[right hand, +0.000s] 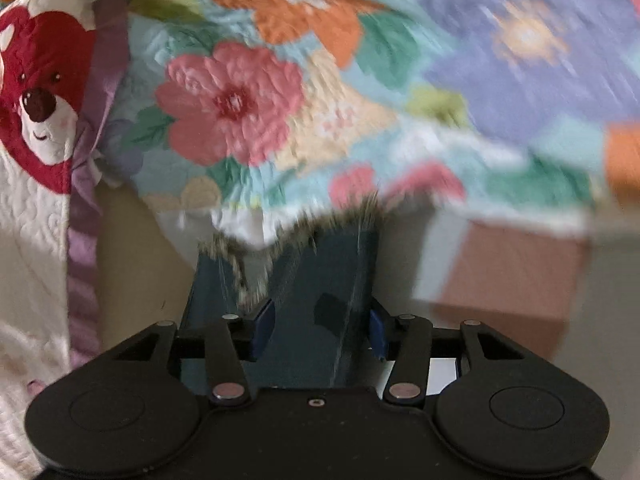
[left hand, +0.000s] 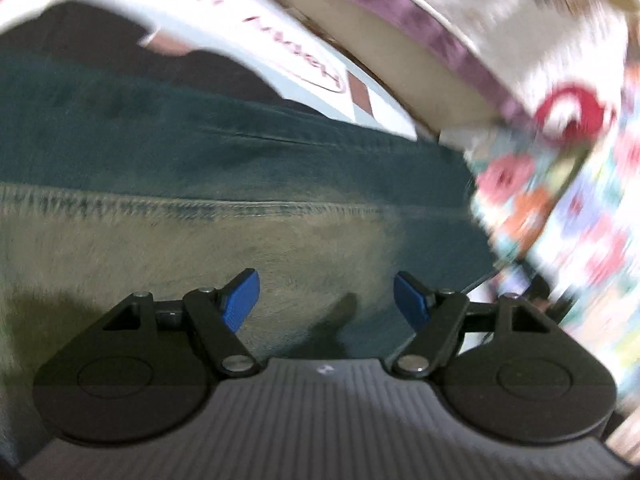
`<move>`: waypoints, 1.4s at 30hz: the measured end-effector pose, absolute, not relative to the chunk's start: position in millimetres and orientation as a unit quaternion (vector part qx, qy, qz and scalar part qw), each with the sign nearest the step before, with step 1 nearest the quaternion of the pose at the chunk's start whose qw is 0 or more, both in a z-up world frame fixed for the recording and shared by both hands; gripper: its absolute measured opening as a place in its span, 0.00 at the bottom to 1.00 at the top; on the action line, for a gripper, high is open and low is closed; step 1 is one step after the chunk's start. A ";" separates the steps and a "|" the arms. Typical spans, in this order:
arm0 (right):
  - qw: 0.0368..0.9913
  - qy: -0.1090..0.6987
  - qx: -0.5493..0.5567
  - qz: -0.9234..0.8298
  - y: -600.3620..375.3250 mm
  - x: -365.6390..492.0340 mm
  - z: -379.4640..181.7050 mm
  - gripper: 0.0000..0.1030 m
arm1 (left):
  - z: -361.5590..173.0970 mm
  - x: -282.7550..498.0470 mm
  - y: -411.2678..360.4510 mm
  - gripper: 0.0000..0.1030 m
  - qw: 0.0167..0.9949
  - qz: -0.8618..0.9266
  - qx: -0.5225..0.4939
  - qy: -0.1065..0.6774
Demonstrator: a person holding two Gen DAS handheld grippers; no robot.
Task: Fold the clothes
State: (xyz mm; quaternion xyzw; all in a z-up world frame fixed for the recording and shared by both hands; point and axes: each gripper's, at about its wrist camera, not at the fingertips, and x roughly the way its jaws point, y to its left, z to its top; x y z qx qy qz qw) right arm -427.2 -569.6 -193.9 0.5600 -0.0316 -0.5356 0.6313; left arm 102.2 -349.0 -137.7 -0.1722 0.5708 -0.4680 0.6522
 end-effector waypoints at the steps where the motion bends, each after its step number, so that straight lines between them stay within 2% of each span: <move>1: 0.637 -0.047 0.566 -0.522 -559.6 -428.6 -199.0 0.53 | -140.5 104.1 -346.7 0.71 0.646 -0.467 -0.184 0.575; 4: 0.638 -0.079 0.584 -0.495 -543.0 -424.7 -208.4 0.53 | -141.6 102.9 -348.2 0.71 0.645 -0.466 -0.185 0.577; 8: 0.667 -0.035 0.561 -0.490 -561.5 -401.4 -205.5 0.55 | -137.9 98.7 -350.7 0.71 0.652 -0.468 -0.166 0.573; 12: 0.670 -0.047 0.549 -0.496 -584.7 -381.0 -212.2 0.60 | -133.8 94.6 -352.6 0.71 0.660 -0.470 -0.145 0.568; 13: 0.675 -0.044 0.544 -0.497 -589.6 -373.5 -212.0 0.57 | -132.7 93.5 -353.0 0.71 0.661 -0.470 -0.140 0.567; 15: 0.687 -0.028 0.531 -0.495 -596.1 -358.4 -207.2 0.11 | -130.4 91.4 -353.9 0.71 0.665 -0.471 -0.128 0.565; 17: 0.709 -0.043 0.521 -0.474 -595.3 -349.0 -196.2 0.11 | -127.0 88.6 -354.6 0.71 0.669 -0.470 -0.110 0.565; 20: 0.719 -0.144 0.551 -0.398 -589.9 -355.3 -180.8 0.10 | -125.5 86.9 -352.4 0.71 0.665 -0.470 -0.111 0.570; 23: 0.732 -0.162 0.552 -0.365 -586.7 -353.0 -154.1 0.10 | -129.9 88.6 -344.5 0.71 0.645 -0.466 -0.139 0.589; 29: 0.779 -0.142 0.541 -0.283 -564.1 -311.2 -102.8 0.10 | -101.8 87.8 -314.6 0.71 0.669 -0.450 -0.125 0.578; 32: 0.775 -0.145 0.572 -0.226 -549.5 -275.1 -97.6 0.10 | -80.5 92.6 -288.6 0.71 0.687 -0.445 -0.119 0.562; 36: 0.736 -0.162 0.640 -0.150 -531.8 -222.0 -106.6 0.10 | -61.2 99.3 -237.7 0.71 0.733 -0.408 -0.053 0.542; 40: 0.731 -0.114 0.668 -0.081 -498.7 -155.2 -103.8 0.10 | -66.6 107.6 -178.0 0.71 0.789 -0.343 -0.067 0.506; 42: 0.731 -0.079 0.677 -0.044 -474.7 -119.1 -104.4 0.10 | -74.4 114.2 -167.4 0.71 0.785 -0.339 -0.098 0.509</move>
